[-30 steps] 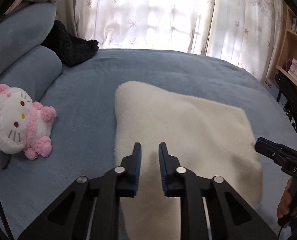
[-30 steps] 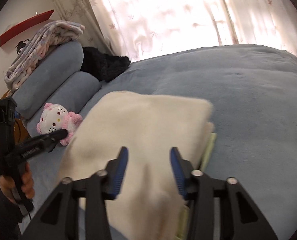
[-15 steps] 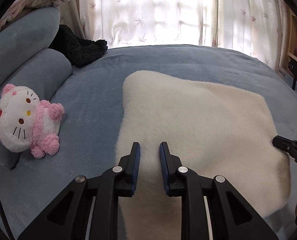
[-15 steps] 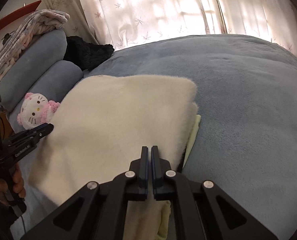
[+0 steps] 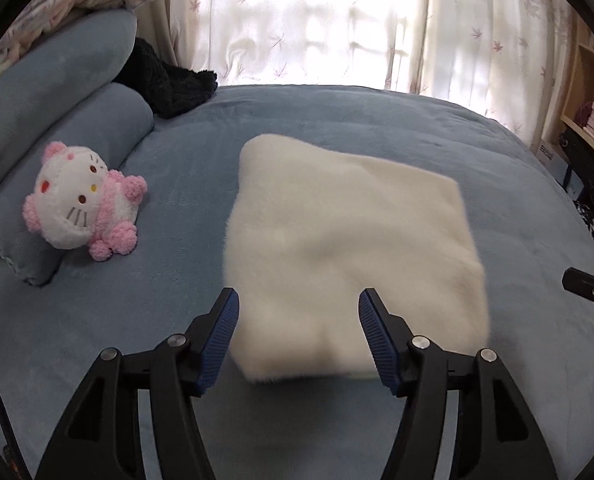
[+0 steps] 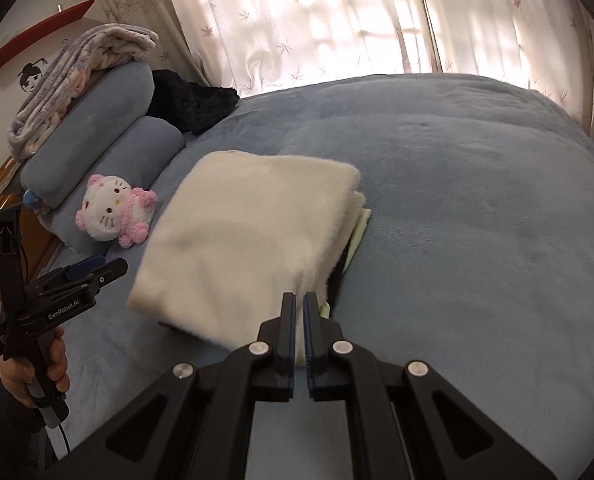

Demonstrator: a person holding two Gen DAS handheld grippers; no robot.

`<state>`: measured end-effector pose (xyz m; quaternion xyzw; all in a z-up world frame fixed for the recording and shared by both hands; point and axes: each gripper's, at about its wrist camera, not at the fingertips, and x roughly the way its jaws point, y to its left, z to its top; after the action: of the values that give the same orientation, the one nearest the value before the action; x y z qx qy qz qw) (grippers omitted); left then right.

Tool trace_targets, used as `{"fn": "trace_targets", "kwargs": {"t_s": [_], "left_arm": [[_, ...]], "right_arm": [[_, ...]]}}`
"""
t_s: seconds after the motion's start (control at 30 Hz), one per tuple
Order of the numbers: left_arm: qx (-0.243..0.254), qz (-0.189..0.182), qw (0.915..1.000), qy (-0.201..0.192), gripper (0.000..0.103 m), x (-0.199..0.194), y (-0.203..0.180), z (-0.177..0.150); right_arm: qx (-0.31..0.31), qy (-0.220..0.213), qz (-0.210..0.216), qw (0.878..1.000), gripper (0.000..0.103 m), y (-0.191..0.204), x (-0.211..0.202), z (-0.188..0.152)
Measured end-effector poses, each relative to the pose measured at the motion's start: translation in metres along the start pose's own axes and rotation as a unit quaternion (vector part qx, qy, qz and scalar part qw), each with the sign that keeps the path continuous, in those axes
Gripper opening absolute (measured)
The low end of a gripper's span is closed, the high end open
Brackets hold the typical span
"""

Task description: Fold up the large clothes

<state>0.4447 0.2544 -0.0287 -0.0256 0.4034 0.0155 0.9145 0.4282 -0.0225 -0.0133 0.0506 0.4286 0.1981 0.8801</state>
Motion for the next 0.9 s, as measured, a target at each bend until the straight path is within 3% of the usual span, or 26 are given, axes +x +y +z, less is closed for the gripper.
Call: {"fn": "trace_targets", "kwargs": {"t_s": [0.1,0.27,0.43,0.7,0.83,0.9], "left_arm": [[0.006,-0.004,0.9999,-0.008,0.073,-0.043,-0.013,-0.005],[0.021,0.001,0.9992,-0.035,0.087,-0.12,-0.036,-0.017],[0.033,-0.006,0.9987,-0.039,0.092,-0.17,-0.056,-0.031],[0.076,-0.018,0.9964,-0.033,0.094,-0.222,-0.1,-0.068],[0.081,-0.026,0.9961,-0.024,0.095,-0.233,-0.123,-0.09],[0.082,-0.024,0.9962,-0.02,0.095,-0.234,-0.133,-0.102]], "right_arm": [[-0.007,-0.011,-0.003,1.0,0.007,0.005,-0.046,-0.005],[-0.014,-0.042,-0.02,0.999,0.042,0.011,-0.126,-0.02],[-0.009,-0.048,-0.026,0.998,0.043,0.007,-0.186,-0.039],[-0.019,-0.049,-0.045,0.998,0.044,0.002,-0.247,-0.071],[-0.013,-0.05,-0.063,0.997,0.066,-0.003,-0.259,-0.091],[-0.011,-0.052,-0.077,0.996,0.069,-0.005,-0.259,-0.104]]}}
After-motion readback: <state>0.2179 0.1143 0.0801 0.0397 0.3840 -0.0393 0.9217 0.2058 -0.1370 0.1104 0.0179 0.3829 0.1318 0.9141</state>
